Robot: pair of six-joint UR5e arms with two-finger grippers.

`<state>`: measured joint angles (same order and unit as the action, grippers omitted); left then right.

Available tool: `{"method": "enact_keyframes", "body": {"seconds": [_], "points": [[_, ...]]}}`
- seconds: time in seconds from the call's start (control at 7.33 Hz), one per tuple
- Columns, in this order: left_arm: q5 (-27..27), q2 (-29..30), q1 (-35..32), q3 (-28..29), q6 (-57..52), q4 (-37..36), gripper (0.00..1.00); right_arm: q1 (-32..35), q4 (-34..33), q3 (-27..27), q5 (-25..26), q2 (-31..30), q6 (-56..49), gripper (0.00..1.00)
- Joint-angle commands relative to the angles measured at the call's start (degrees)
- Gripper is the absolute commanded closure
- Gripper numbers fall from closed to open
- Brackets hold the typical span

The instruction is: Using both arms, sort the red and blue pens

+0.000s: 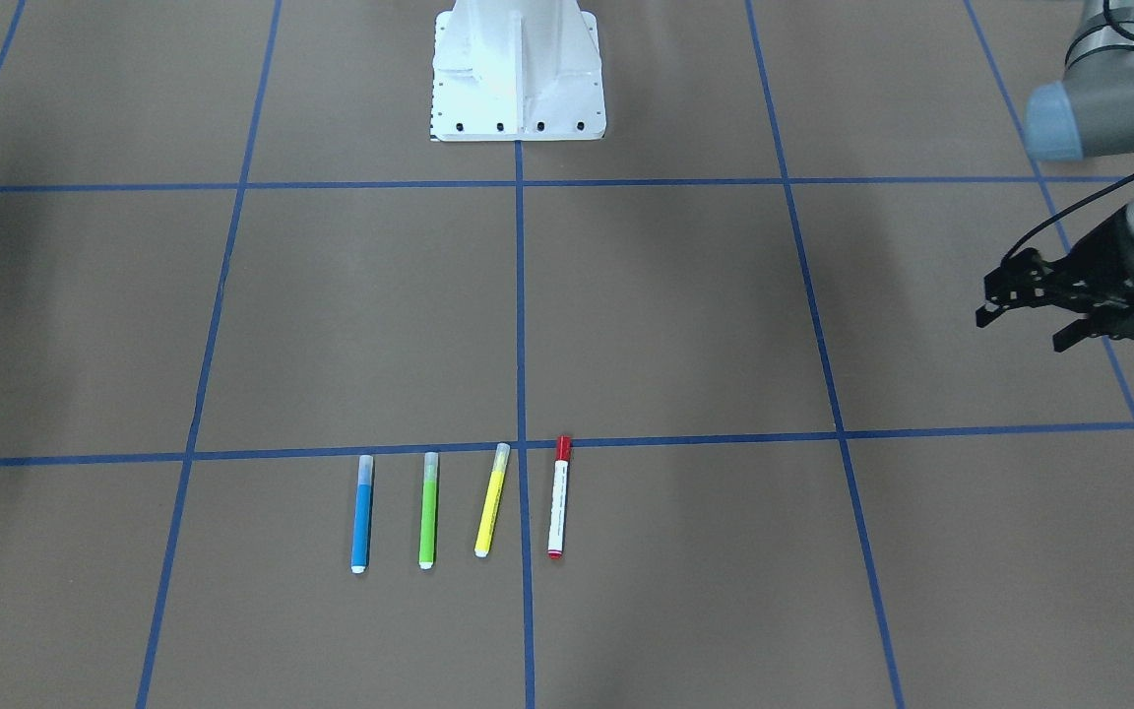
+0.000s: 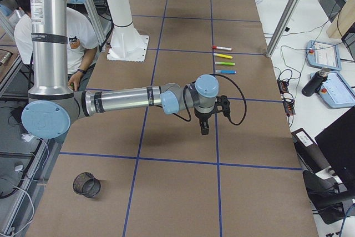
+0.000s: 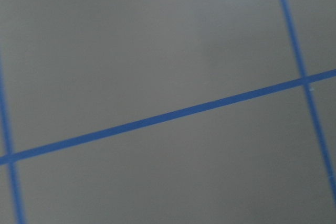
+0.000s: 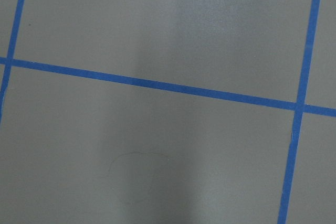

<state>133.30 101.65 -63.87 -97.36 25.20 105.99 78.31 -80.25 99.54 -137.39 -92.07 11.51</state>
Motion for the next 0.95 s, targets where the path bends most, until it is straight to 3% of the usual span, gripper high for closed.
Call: {"method": "enact_keyframes", "body": {"seconds": [0.0, 0.14, 0.27, 0.41, 0.68, 0.82], "points": [[-5.0, 11.1, 9.5, 1.1, 11.8, -7.6, 0.01, 0.0, 0.3, 0.0, 0.0, 0.0, 0.0, 0.0], [-6.1, 17.5, 11.7, 5.3, 14.2, -9.2, 0.01, -0.1, 0.3, 0.0, -0.1, 0.0, 0.0, 0.0], [-6.2, 25.4, 15.0, 12.6, 14.3, -9.3, 0.01, -0.2, 0.3, 0.1, -0.1, 0.0, 0.0, 0.0], [-9.7, 32.0, 17.3, 19.9, 15.2, -8.7, 0.01, -0.1, 0.3, 0.1, -0.2, 0.0, 0.0, 0.0], [-11.7, 37.0, 19.0, 27.0, 15.6, -4.7, 0.13, -0.2, 0.3, 0.1, -0.2, 0.0, 0.1, 0.0], [-11.8, 41.0, 19.9, 31.9, 16.0, -2.9, 0.14, -0.2, 0.3, 0.1, -0.2, 0.0, 0.1, 0.0]]}}
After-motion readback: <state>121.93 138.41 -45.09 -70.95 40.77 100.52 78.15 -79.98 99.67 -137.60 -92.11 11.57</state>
